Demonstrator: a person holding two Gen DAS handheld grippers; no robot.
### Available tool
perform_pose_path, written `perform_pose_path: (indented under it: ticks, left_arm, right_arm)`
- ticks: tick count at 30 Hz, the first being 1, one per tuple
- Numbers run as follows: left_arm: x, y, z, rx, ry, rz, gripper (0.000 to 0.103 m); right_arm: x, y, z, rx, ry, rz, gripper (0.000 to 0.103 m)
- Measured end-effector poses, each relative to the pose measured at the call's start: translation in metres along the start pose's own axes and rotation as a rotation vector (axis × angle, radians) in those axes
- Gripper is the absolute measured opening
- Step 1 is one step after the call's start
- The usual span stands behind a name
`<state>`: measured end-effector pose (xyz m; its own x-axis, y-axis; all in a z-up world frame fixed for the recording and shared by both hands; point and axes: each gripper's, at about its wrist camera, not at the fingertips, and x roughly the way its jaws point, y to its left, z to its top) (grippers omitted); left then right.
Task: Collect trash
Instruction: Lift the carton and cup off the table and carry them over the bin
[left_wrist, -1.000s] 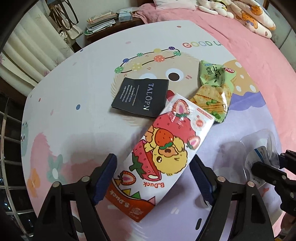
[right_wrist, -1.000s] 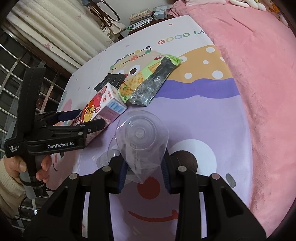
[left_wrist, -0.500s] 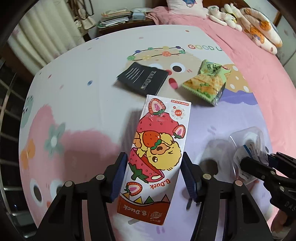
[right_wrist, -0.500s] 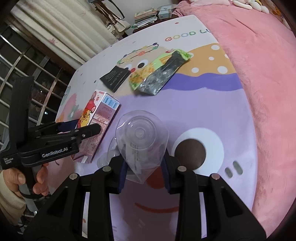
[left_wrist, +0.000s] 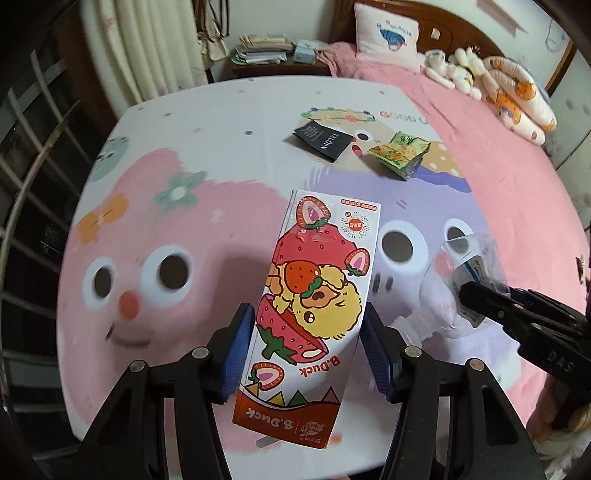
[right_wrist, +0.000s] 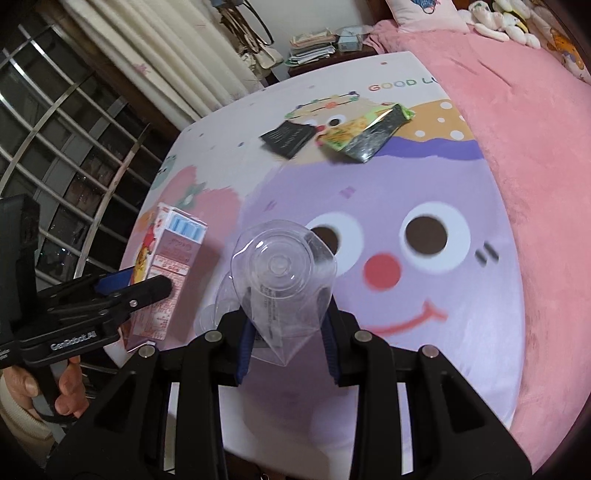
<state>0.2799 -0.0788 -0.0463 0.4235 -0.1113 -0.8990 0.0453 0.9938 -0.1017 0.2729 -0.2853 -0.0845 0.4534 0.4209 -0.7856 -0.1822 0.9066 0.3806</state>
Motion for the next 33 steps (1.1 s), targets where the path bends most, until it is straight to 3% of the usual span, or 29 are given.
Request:
perform_pose_path:
  ticks: [8,15,25,33]
  left_arm:
    - [-0.084,0.042,-0.103,-0.015,-0.062,-0.016,0.057]
    - [-0.117,0.073,-0.201,-0.009,-0.049,-0.048,0.057]
    - [-0.093,0.078,-0.301,0.031,0.082,-0.057,0.057]
    - [-0.029,0.071,-0.355,0.009,0.191,-0.068,0.057]
  right_arm:
    - [-0.036,0.073,-0.083,-0.023,-0.015,0.007,0.029]
    - [-0.059,0.120,-0.176,-0.043,-0.004,-0.001,0.029]
    - [-0.040,0.130,-0.291,-0.040,0.134,-0.059,0.029]
    - [0.012,0.096,-0.353,-0.037,0.270,-0.142,0.029]
